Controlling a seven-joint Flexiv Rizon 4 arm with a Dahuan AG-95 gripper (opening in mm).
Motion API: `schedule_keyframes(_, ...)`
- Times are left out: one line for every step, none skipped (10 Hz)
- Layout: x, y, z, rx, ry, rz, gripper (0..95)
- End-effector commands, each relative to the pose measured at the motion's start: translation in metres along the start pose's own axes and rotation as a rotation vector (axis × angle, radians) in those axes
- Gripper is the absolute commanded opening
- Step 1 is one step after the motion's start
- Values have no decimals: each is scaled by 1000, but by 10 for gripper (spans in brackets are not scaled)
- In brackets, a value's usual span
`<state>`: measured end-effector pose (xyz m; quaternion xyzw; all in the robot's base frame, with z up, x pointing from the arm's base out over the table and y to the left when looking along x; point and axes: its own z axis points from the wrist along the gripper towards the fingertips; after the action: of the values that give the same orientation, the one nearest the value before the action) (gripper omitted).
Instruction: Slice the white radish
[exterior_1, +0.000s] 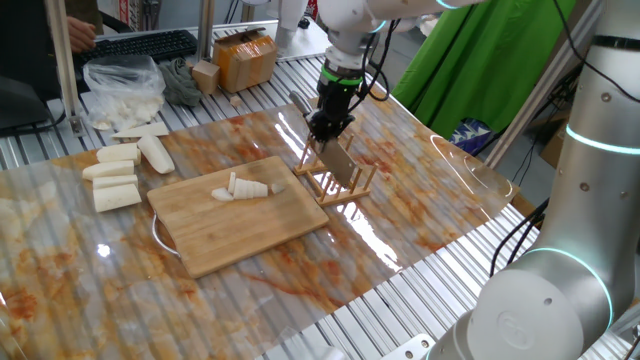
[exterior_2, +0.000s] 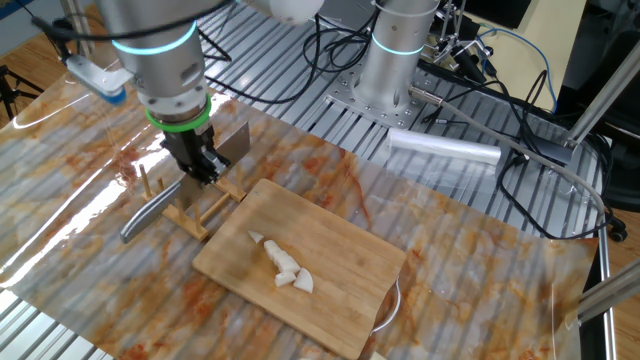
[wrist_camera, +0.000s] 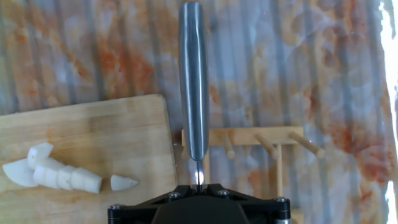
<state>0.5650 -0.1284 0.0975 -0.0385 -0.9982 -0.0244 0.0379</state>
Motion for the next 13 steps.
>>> schedule_keyframes(-4, -2, 8, -4, -10, -1, 0)
schedule_keyframes(-4, 0, 9, -5, -9, 2, 0)
schedule_keyframes(-3, 2, 13, -5, -15, 5, 0)
schedule_keyframes(-2, 5, 17, 2, -16, 3, 0)
schedule_keyframes(-2, 5, 19, 1, -18, 4, 0)
schedule_keyframes(-4, 4, 23, 1, -21, -1, 0)
schedule_keyframes(-5, 3, 26, -2, -23, -3, 0)
schedule_keyframes(-5, 3, 29, -3, -25, -3, 0)
schedule_keyframes(-7, 2, 33, -5, -28, -4, 0)
schedule_keyframes(-8, 1, 37, -6, -30, -4, 0)
schedule_keyframes(-10, 1, 39, -7, -31, -5, 0)
schedule_keyframes(-11, 2, 42, -8, -34, -4, 0)
schedule_keyframes(-12, 2, 43, -11, -35, -4, 0)
